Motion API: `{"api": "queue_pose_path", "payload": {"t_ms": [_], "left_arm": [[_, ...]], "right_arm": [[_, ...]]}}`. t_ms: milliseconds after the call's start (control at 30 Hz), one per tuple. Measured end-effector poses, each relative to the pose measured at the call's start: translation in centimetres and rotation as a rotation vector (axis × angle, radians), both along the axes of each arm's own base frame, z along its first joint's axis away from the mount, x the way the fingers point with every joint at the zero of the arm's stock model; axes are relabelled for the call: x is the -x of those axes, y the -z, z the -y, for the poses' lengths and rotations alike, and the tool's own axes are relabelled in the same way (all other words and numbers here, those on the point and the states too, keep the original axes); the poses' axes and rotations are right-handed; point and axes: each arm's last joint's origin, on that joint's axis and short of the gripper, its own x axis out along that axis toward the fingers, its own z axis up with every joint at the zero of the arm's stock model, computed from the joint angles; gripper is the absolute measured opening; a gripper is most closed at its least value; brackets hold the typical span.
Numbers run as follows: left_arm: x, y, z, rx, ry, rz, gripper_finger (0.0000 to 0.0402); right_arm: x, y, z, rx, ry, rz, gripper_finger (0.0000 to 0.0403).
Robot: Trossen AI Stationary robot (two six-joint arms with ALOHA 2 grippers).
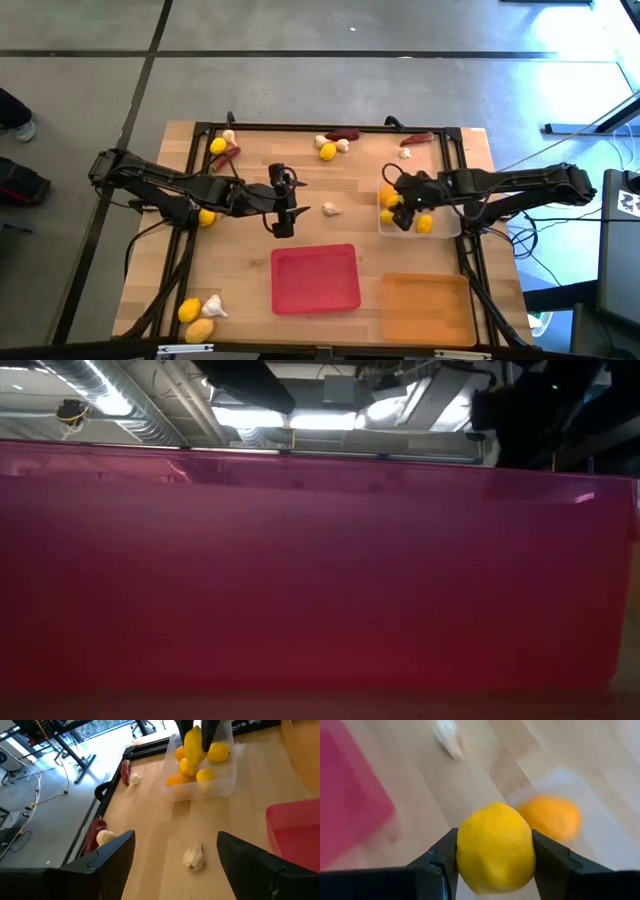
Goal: Sort produce into baskets
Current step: Put the yellow lemon into the transparent bin
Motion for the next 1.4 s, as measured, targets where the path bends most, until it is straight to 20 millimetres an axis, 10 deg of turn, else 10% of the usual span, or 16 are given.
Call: {"api": "queue_pose_path", "payload": {"t_ms": [1400], "left_arm": [[0.4,6.1,0.8,0.171,0.029,0.147,0.0279]], "right_arm": [[3.0,4.7,-1.6,-0.076,0.207,-0.252,0.0179]]}}
